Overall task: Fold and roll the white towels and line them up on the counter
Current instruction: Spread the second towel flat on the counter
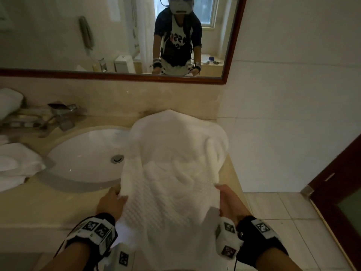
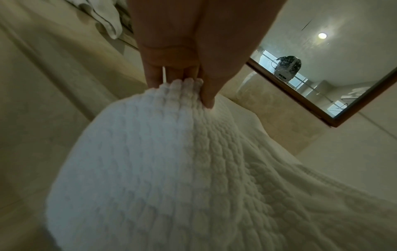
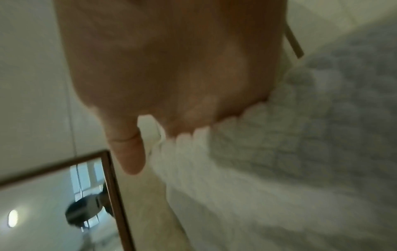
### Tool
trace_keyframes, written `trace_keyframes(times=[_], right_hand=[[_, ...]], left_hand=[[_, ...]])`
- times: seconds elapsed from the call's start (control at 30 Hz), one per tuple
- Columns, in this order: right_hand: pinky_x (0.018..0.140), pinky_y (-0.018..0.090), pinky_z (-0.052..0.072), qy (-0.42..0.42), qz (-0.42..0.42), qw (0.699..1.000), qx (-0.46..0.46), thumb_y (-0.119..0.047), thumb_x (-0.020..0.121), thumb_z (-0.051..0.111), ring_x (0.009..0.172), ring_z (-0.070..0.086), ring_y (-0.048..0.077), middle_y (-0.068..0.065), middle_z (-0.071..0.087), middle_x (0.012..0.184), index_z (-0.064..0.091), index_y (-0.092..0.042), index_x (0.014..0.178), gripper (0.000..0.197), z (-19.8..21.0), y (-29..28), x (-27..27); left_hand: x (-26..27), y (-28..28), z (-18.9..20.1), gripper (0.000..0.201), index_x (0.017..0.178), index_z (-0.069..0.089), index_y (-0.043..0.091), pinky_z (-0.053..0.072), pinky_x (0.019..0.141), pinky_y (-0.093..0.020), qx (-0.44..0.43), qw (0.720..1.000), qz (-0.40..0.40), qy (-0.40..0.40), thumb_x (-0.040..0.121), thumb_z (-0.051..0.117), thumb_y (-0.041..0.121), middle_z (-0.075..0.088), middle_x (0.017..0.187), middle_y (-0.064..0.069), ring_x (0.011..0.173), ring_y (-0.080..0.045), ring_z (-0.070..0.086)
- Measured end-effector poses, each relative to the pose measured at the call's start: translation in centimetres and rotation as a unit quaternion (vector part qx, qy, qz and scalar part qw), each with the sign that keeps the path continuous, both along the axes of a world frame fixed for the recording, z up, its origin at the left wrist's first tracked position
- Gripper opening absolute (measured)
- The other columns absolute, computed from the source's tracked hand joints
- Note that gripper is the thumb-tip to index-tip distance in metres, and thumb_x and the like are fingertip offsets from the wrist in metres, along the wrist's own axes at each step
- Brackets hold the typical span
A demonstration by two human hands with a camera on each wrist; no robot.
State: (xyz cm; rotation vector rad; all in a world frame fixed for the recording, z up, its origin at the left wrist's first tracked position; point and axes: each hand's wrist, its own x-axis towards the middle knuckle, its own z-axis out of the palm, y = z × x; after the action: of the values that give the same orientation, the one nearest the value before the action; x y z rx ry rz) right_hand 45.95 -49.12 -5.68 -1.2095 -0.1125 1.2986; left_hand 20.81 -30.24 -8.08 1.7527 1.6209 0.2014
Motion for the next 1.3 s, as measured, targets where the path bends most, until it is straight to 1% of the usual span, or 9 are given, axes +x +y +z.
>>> trace_keyframes(times=[0.27, 0.37, 0.6, 0.7, 0.77, 0.9, 1.07, 1.2, 1.3], right_hand=[[0.045, 0.021, 0.038, -0.06, -0.074, 0.995, 0.002, -0.021, 0.068, 0.06, 0.036, 0.042, 0.011, -0.004, 0.043, 0.039, 0.045, -0.019, 0.038, 0.034, 0.3, 1.1, -0.5], [0.049, 0.023, 0.042, -0.114, -0.073, 0.987, -0.082, -0.011, 0.067, 0.056, 0.04, 0.044, 0.015, -0.001, 0.047, 0.045, 0.046, -0.016, 0.047, 0.023, 1.5, -0.5, 1.8], [0.092, 0.032, 0.04, -0.542, 0.057, 0.749, -0.378, -0.02, 0.098, 0.036, 0.112, 0.05, 0.035, 0.024, 0.049, 0.126, 0.06, -0.005, 0.11, 0.031, 1.1, -3.5, 7.1], [0.112, 0.044, 0.023, -0.638, 0.208, 0.635, -0.382, -0.057, 0.088, 0.021, 0.141, 0.017, 0.032, 0.013, 0.012, 0.154, 0.016, -0.026, 0.149, 0.068, -0.3, -2.5, 4.0], [0.114, 0.055, 0.004, -0.643, 0.305, 0.62, -0.33, -0.065, 0.088, 0.019, 0.145, -0.012, 0.03, 0.003, -0.017, 0.157, -0.003, -0.041, 0.147, 0.068, -1.7, -1.5, 0.9], [0.106, 0.068, -0.009, -0.621, 0.371, 0.598, -0.346, -0.079, 0.078, 0.017, 0.139, -0.029, 0.034, 0.003, -0.032, 0.152, -0.011, -0.049, 0.143, 0.076, -3.9, -0.3, -1.1], [0.106, 0.071, -0.003, -0.614, 0.37, 0.602, -0.352, -0.08, 0.076, 0.026, 0.141, -0.026, 0.033, 0.0, -0.031, 0.153, -0.011, -0.052, 0.141, 0.08, -3.2, 0.3, -0.1], [0.105, 0.072, 0.007, -0.578, 0.34, 0.652, -0.354, -0.074, 0.081, 0.033, 0.142, -0.022, 0.034, -0.001, -0.031, 0.153, -0.016, -0.053, 0.14, 0.079, -1.4, 3.3, 0.8], [0.106, 0.072, 0.008, -0.57, 0.328, 0.665, -0.354, -0.073, 0.081, 0.038, 0.142, -0.021, 0.035, -0.001, -0.031, 0.153, -0.017, -0.052, 0.14, 0.083, -0.1, 6.5, 3.8]], left_hand=[[-0.3, 0.0, 0.4, 0.037, 0.125, 0.044, -0.001, 0.042, 0.089, -0.041, 0.007, 0.999, -0.02, 0.027, 0.095, 0.05, 0.019, 0.056, 0.121, -0.024, 0.109, -0.039, 0.054], [-1.8, 0.6, 0.6, 0.032, 0.121, 0.044, -0.004, 0.043, 0.089, -0.043, 0.025, 0.998, -0.007, 0.061, 0.094, 0.049, 0.015, 0.057, 0.117, -0.028, 0.106, -0.041, 0.055], [-3.4, 0.4, 0.7, 0.057, 0.14, 0.026, 0.005, 0.045, 0.096, -0.04, 0.049, 0.985, -0.046, 0.162, 0.09, 0.052, 0.012, 0.048, 0.132, -0.02, 0.116, -0.035, 0.052], [-1.2, -0.4, 1.4, 0.092, 0.143, 0.014, 0.025, 0.044, 0.096, -0.041, 0.189, 0.941, -0.187, 0.211, 0.072, 0.071, 0.018, 0.041, 0.14, -0.012, 0.123, -0.03, 0.048], [0.5, -0.6, 1.0, 0.118, 0.144, 0.002, 0.032, 0.044, 0.097, -0.048, 0.236, 0.904, -0.313, 0.169, 0.057, 0.08, 0.049, 0.037, 0.148, -0.015, 0.13, -0.031, 0.045], [1.7, -1.1, -0.8, 0.125, 0.14, -0.031, 0.035, 0.002, 0.117, -0.046, 0.093, 0.869, -0.42, 0.246, 0.035, -0.003, 0.097, -0.034, 0.149, 0.005, 0.142, -0.013, -0.021], [0.4, -1.8, -1.4, 0.129, 0.143, -0.027, 0.023, 0.012, 0.115, -0.05, 0.086, 0.87, -0.418, 0.246, 0.036, -0.015, 0.094, -0.027, 0.152, 0.002, 0.144, -0.013, -0.015], [0.9, -1.7, -1.5, 0.111, 0.148, 0.021, 0.025, 0.055, 0.072, -0.047, 0.087, 0.883, -0.377, 0.267, 0.064, -0.01, 0.089, 0.045, 0.141, -0.011, 0.125, -0.021, 0.046], [4.4, 1.2, 1.6, 0.146, 0.15, 0.003, 0.03, 0.019, 0.116, -0.04, 0.062, 0.894, -0.389, 0.214, 0.022, -0.032, 0.091, -0.001, 0.157, 0.009, 0.145, -0.009, 0.014]])
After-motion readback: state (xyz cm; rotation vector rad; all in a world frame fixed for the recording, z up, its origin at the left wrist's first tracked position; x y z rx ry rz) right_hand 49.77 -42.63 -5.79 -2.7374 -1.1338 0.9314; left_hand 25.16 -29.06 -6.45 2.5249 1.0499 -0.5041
